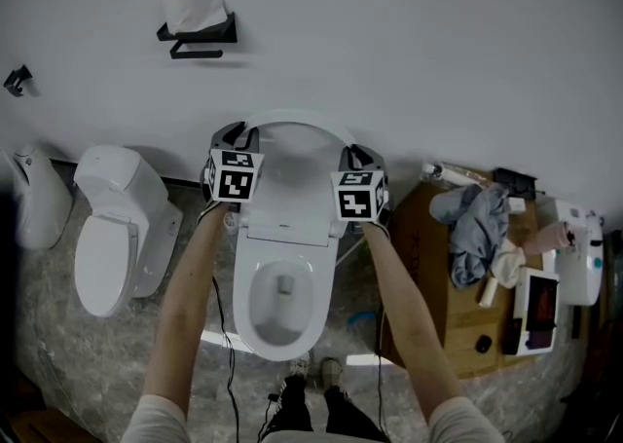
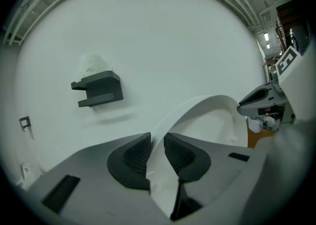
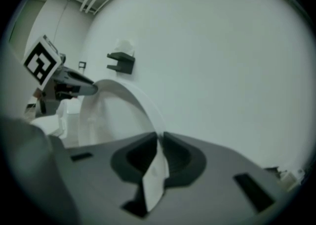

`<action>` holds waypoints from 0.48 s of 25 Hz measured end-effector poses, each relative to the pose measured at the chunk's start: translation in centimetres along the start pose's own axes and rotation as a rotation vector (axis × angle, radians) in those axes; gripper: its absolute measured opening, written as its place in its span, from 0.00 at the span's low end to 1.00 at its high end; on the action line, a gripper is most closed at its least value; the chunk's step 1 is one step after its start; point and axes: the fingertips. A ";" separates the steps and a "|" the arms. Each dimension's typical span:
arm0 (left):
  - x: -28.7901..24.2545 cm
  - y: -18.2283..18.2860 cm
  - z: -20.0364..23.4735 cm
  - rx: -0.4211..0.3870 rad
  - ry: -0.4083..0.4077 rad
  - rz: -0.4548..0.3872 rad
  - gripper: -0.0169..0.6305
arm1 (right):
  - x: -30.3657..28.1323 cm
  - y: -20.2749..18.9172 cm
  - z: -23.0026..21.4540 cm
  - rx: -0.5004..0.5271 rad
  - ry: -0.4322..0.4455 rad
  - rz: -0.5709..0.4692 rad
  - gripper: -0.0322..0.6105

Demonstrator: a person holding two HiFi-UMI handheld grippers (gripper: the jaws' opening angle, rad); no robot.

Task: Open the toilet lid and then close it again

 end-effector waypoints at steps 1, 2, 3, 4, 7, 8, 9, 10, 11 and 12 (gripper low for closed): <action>0.3 -0.1 -0.1 0.002 -0.001 0.000 0.19 | 0.3 0.0 0.1 0.001 0.004 -0.001 0.14; 0.6 -0.1 -0.2 0.002 -0.003 -0.001 0.19 | 0.6 -0.1 0.2 0.003 0.008 -0.002 0.14; 0.9 -0.2 -0.3 0.001 -0.007 -0.004 0.19 | 0.9 -0.2 0.2 0.004 0.010 -0.005 0.14; 1.2 -0.3 -0.6 -0.001 -0.011 -0.006 0.19 | 1.3 -0.3 0.1 0.004 0.012 -0.008 0.14; 2.4 -0.4 -1.6 -0.026 -0.029 -0.020 0.19 | 2.9 -1.0 0.0 0.007 0.012 -0.011 0.14; 2.8 -0.5 -1.8 -0.033 -0.036 -0.023 0.19 | 3.4 -1.2 0.1 0.010 0.014 -0.009 0.14; 3.3 -0.8 -2.1 -0.033 -0.042 -0.019 0.19 | 3.9 -1.4 0.2 0.013 0.017 -0.008 0.14; 3.9 -1.0 -2.3 -0.028 -0.047 -0.013 0.20 | 4.3 -1.6 0.3 0.016 0.021 -0.006 0.14; 4.4 -1.2 -2.5 -0.021 -0.052 -0.007 0.20 | 4.8 -1.8 0.4 0.018 0.026 -0.003 0.14; 4.9 -1.4 -2.8 -0.015 -0.055 -0.006 0.20 | 5.2 -2.0 0.5 0.020 0.030 -0.003 0.14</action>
Point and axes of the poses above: the fingertips, and each gripper's own axes: x backward along the fingers, z to its left, y out of its top, and after that the axes turned 14 degrees about -y, right-handed
